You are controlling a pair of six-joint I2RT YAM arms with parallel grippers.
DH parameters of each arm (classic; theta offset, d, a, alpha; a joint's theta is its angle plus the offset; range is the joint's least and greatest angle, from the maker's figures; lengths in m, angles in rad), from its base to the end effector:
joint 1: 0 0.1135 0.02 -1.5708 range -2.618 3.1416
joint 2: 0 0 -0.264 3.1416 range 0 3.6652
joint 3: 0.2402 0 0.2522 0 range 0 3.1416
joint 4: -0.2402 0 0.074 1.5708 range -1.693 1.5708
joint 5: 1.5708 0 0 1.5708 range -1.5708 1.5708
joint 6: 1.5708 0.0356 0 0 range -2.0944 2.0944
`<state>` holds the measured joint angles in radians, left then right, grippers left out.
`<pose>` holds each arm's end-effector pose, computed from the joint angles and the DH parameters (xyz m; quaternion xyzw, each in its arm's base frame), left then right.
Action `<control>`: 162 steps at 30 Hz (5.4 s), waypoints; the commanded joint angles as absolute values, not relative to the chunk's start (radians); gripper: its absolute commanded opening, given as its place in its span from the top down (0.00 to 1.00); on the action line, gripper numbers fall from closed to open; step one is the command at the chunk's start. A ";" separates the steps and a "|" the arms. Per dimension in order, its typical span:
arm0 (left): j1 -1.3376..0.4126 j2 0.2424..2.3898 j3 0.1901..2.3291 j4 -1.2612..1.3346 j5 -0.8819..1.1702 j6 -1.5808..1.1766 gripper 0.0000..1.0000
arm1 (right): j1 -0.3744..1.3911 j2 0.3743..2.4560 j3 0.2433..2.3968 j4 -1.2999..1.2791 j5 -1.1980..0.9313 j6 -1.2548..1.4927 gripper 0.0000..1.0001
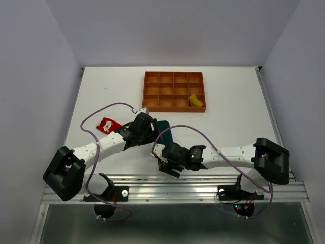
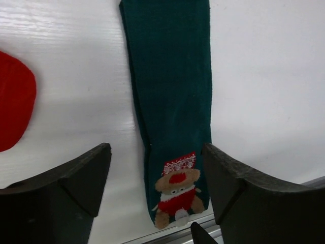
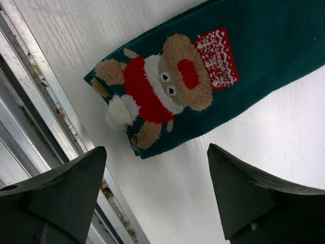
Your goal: Roll the socks
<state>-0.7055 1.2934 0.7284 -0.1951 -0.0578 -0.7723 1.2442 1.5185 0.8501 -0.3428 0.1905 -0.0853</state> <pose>0.2039 -0.1710 0.2115 -0.0421 0.9177 -0.2458 0.3093 0.1005 0.2758 0.1801 -0.5695 0.7692 0.0740 0.2801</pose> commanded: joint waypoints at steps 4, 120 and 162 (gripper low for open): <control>-0.713 1.377 0.716 -0.107 -0.005 -0.764 0.25 | 1.246 1.514 0.842 -0.255 0.153 -0.143 0.19; -0.675 1.169 0.411 0.190 0.275 -0.722 0.86 | 0.741 2.151 1.408 -0.741 -0.775 0.181 0.90; -0.667 1.508 0.727 -0.279 0.118 -0.931 1.00 | 0.948 1.572 0.931 -0.140 -0.440 0.018 0.43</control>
<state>-0.6674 1.5028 0.7288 -0.1711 0.1715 -0.9249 0.9344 1.5333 0.9073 -0.2352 -0.4587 0.0433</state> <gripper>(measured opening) 0.099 0.568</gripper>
